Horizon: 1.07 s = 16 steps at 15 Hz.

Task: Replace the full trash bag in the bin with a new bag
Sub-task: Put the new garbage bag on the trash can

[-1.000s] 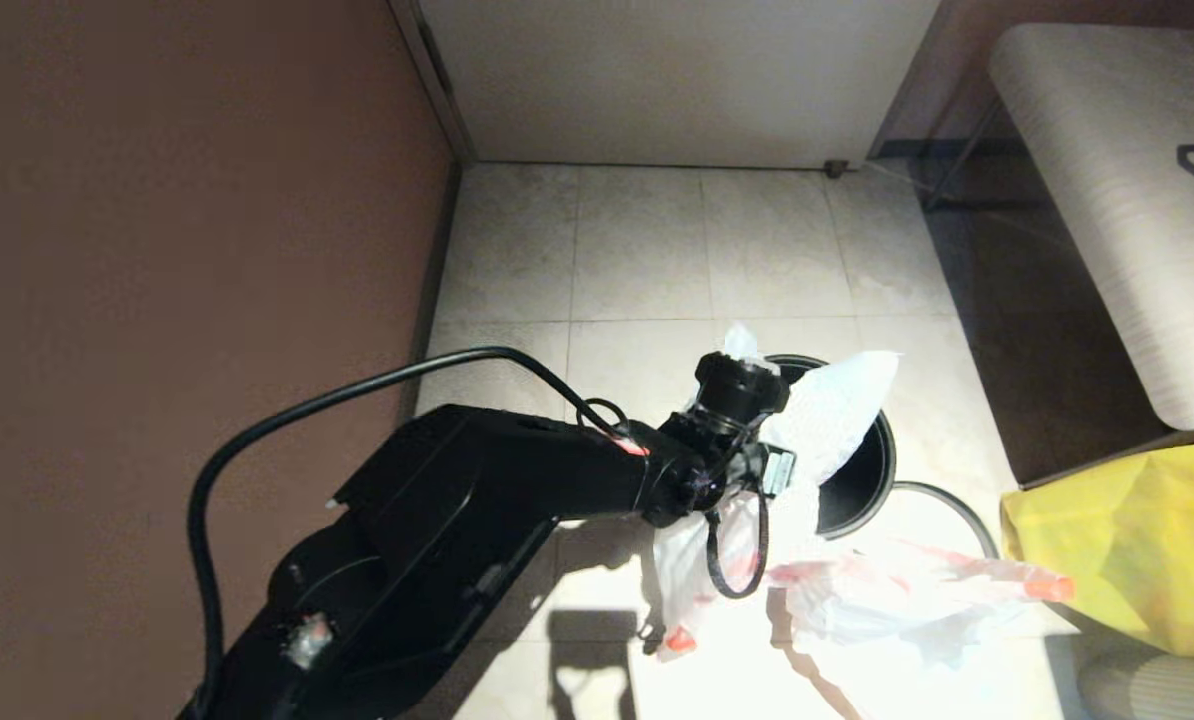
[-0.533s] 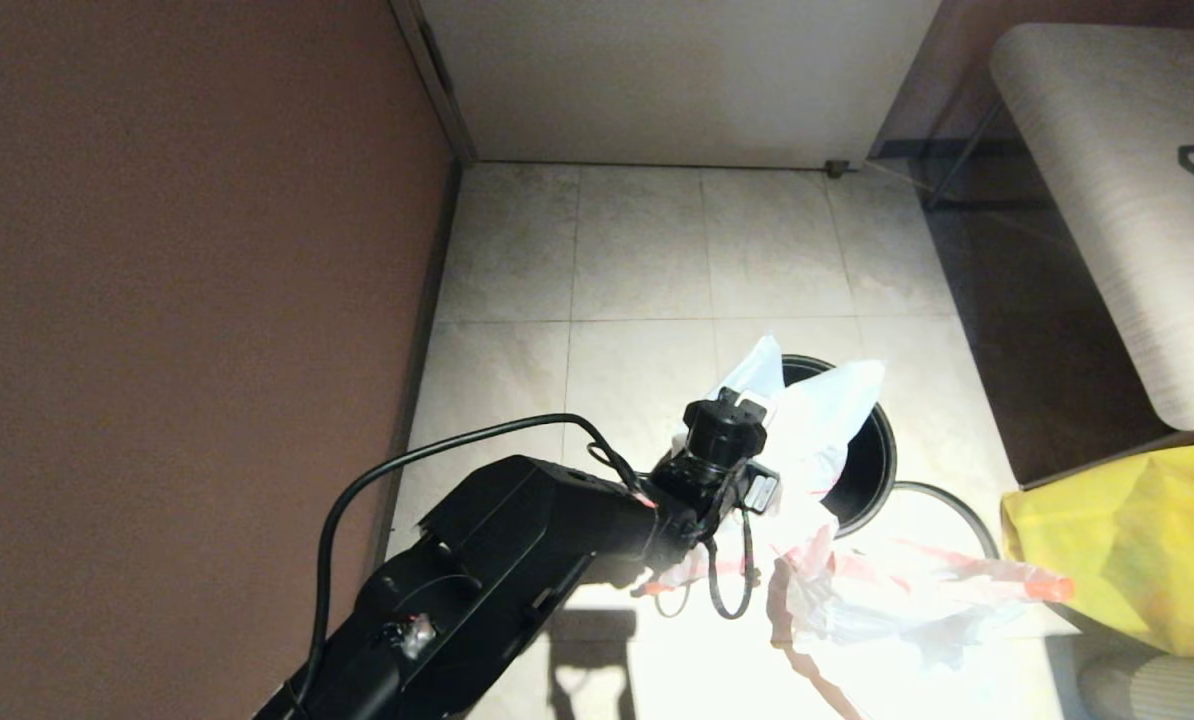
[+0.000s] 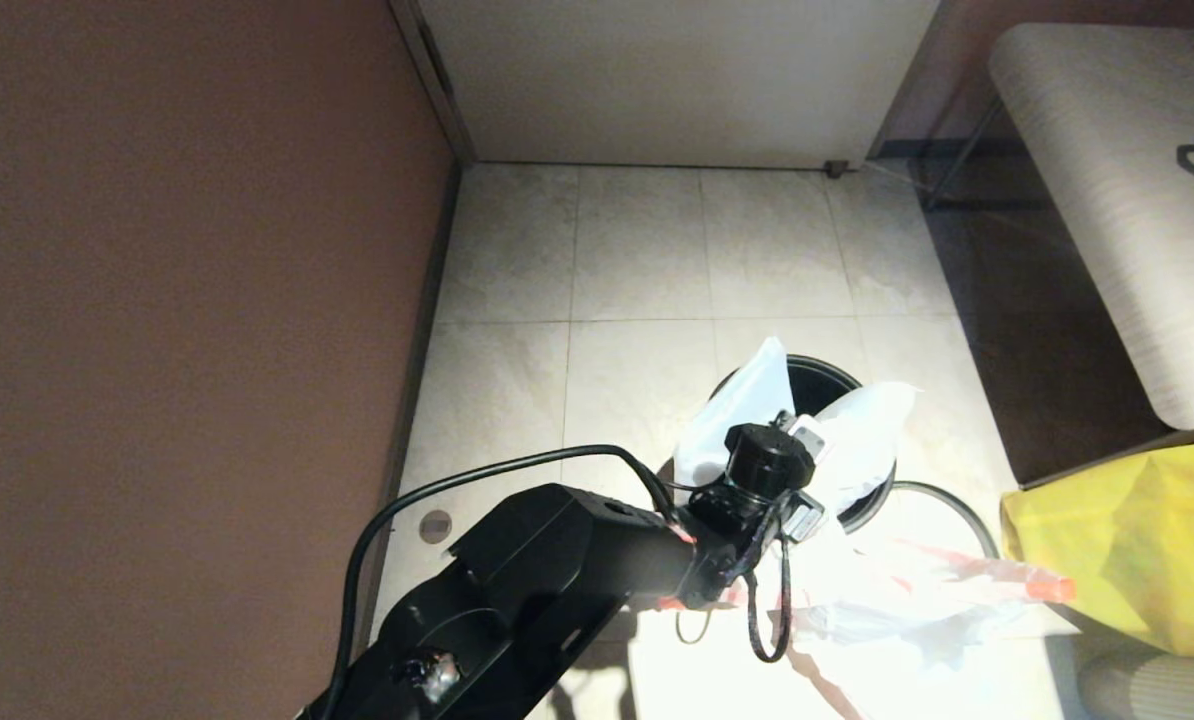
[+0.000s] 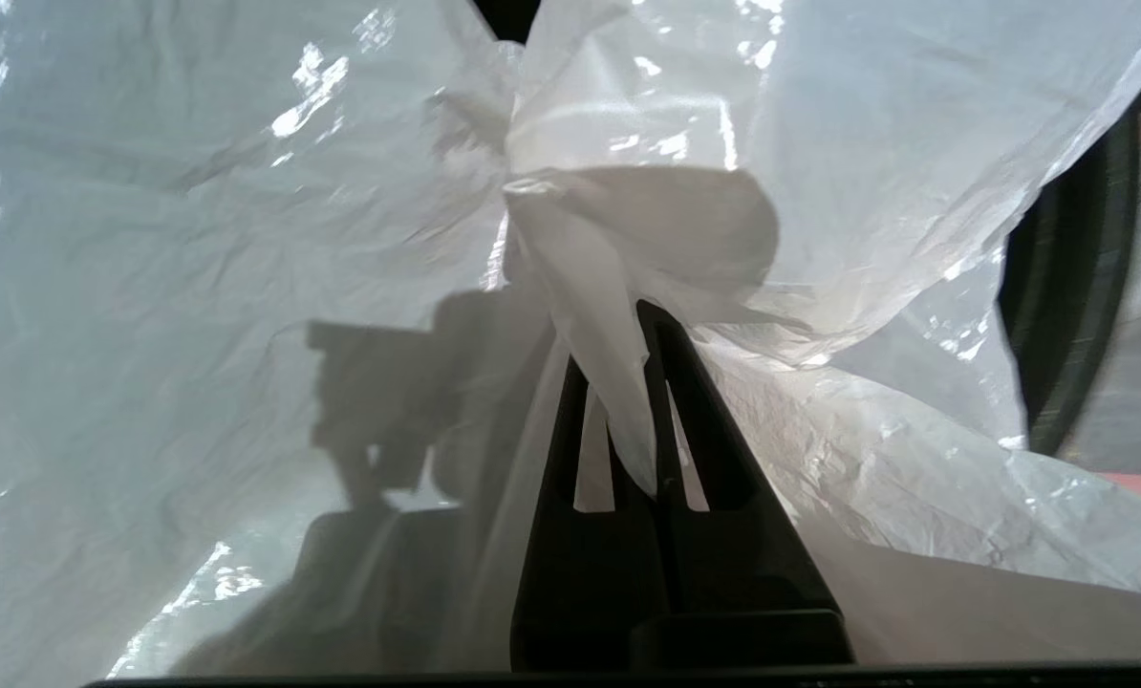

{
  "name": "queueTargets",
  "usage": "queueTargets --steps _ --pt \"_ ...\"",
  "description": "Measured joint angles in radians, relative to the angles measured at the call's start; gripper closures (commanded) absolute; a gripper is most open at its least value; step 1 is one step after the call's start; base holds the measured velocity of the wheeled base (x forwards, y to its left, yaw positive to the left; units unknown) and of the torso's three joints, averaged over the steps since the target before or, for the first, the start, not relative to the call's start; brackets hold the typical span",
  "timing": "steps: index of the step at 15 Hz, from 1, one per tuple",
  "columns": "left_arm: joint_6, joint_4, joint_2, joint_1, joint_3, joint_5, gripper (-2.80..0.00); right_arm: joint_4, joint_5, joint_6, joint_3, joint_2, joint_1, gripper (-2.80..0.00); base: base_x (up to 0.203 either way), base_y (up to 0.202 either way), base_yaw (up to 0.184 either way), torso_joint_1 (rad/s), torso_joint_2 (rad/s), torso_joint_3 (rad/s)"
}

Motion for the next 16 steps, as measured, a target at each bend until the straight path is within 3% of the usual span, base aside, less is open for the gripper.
queueTargets --steps 4,5,8,12,16 --pt "0.024 -0.041 0.013 0.002 -0.001 0.003 0.0 0.0 0.0 0.0 0.0 0.0 0.0 0.0 0.0 0.0 0.0 0.0 0.0 0.0" --pt "0.027 -0.042 0.014 0.003 -0.001 0.007 -2.8 0.0 0.0 0.0 0.0 0.0 0.0 0.0 0.0 0.0 0.0 0.0 0.0 0.0" --pt "0.063 -0.077 0.016 0.002 -0.001 0.047 -2.8 0.0 0.0 0.0 0.0 0.0 0.0 0.0 0.0 0.0 0.0 0.0 0.0 0.0" --pt "0.06 -0.167 0.0 -0.001 0.001 0.119 -2.8 0.0 0.0 0.0 0.0 0.0 0.0 0.0 0.0 0.0 0.0 0.0 0.0 0.0" --pt "0.001 -0.19 -0.074 -0.029 0.027 0.207 -2.8 0.0 0.0 0.0 0.0 0.0 0.0 0.0 0.0 0.0 0.0 0.0 0.0 0.0"
